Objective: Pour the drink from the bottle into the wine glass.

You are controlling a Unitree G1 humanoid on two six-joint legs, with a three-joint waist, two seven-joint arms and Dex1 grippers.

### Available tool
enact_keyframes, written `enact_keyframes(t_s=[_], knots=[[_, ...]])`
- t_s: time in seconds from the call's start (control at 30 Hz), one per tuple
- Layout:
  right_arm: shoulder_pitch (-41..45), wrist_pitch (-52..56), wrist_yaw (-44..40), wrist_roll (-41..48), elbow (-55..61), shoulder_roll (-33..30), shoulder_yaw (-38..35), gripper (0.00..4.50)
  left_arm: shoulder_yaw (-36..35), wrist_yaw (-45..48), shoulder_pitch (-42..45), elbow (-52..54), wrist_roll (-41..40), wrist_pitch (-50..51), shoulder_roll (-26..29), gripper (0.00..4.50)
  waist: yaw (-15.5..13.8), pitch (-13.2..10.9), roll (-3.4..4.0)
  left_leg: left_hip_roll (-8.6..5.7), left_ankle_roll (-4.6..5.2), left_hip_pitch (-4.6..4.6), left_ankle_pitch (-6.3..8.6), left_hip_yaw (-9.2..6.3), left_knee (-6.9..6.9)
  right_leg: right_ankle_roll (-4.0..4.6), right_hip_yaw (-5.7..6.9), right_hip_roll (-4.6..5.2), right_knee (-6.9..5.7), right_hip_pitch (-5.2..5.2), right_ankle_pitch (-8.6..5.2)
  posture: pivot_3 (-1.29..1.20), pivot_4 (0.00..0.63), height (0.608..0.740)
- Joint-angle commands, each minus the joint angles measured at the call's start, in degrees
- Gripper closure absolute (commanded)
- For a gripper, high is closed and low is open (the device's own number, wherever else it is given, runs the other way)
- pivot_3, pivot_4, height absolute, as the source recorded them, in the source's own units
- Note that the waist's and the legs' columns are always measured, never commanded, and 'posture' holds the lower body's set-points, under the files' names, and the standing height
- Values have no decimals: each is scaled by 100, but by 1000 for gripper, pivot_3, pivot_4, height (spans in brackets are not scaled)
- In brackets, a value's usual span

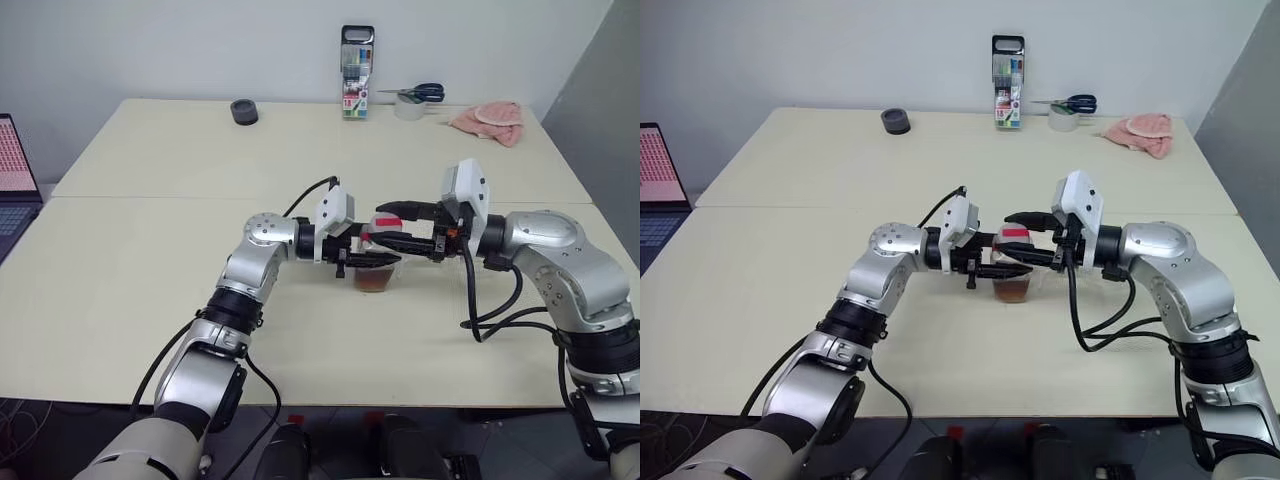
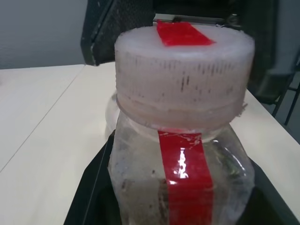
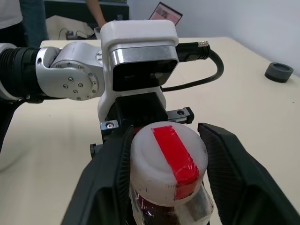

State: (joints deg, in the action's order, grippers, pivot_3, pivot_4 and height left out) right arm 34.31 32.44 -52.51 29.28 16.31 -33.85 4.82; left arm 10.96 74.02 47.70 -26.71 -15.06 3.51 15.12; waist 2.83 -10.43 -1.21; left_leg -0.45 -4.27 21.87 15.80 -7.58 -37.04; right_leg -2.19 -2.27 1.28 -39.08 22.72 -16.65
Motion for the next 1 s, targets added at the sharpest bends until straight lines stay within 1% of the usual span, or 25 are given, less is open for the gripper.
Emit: enact_keyframes(t_s=[0.03, 0.1, 0.17, 0.23, 0.33, 0.43, 0.5, 0.6, 0.9, 0.97, 1.0], knots=[[-301, -74, 430, -81, 576, 91, -182, 945, -288, -260, 115, 118, -102, -24, 25, 2734, -3, 0, 0, 0, 0, 1, 0, -1, 0, 0, 1, 0, -1, 1, 0, 0, 150, 740], [-606, 81, 822, -78, 992, 137, -339, 211, -299, -374, 157, 24, -55, -76, 24, 2734, -18, 0, 0, 0, -1, 3, 0, -5, -2, 0, 4, 0, -2, 1, 0, 0, 150, 740], [-1141, 259, 1472, -92, 1665, 355, -447, 198, -346, -566, 254, -189, 18, -236, -29, 2735, -38, 0, 0, -1, -1, 5, 0, -5, -2, 0, 3, 1, -1, 1, 0, 0, 150, 740], [-1563, 277, 2244, -399, 2126, 722, -383, 198, -392, -695, 339, -355, 38, -305, -78, 2735, -58, 1, -1, -1, -3, 5, -1, -7, -1, 0, 4, 1, -1, 2, 0, 0, 150, 740], [-1735, 163, 3200, -969, 2293, 1378, -94, 198, -409, -721, 397, -466, 42, -341, -113, 2735, -35, 1, 0, -2, -8, 10, -5, 3, -2, -1, -7, 0, -16, 19, 0, 0, 150, 740], [-1676, 62, 3787, -1488, 2246, 1859, 276, 198, -405, -705, 412, -502, 49, -363, -121, 2735, -27, 1, 0, -2, -14, 8, -8, 7, -8, -1, -11, -2, -38, 29, 0, 0, 150, 740], [-1600, 30, 4020, -1747, 2148, 2089, 503, 198, -393, -696, 410, -512, 64, -376, -128, 2735, -7, 1, 0, 0, -21, 10, -12, 10, -5, 0, -15, -5, -48, 41, -1, 0, 150, 740], [-1575, 16, 4223, -1864, 2063, 2372, 582, 198, -375, -685, 406, -506, 84, -393, -132, 2735, 15, 1, 0, 1, -22, 10, -13, 11, -4, 2, -16, -6, -51, 44, -2, 0, 150, 740], [-1415, -155, 4368, -2050, 1769, 2715, 561, 198, -378, -643, 363, -461, 126, -389, -74, 2735, 41, 1, 1, 0, -21, 12, -12, 10, -4, 2, -15, -5, -51, 45, -1, 0, 150, 740], [-1391, -182, 4361, -2082, 1724, 2738, 552, 567, -373, -634, 349, -447, 132, -390, -63, 2735, 42, 1, 1, 0, -20, 13, -12, 10, -4, 2, -15, -5, -51, 45, -1, 0, 150, 740], [-1386, -188, 4353, -2093, 1711, 2747, 549, 838, -370, -631, 344, -441, 133, -388, -59, 2735, 42, 1, 1, 0, -20, 13, -12, 10, -5, 2, -15, -5, -51, 45, -1, 0, 150, 740]])
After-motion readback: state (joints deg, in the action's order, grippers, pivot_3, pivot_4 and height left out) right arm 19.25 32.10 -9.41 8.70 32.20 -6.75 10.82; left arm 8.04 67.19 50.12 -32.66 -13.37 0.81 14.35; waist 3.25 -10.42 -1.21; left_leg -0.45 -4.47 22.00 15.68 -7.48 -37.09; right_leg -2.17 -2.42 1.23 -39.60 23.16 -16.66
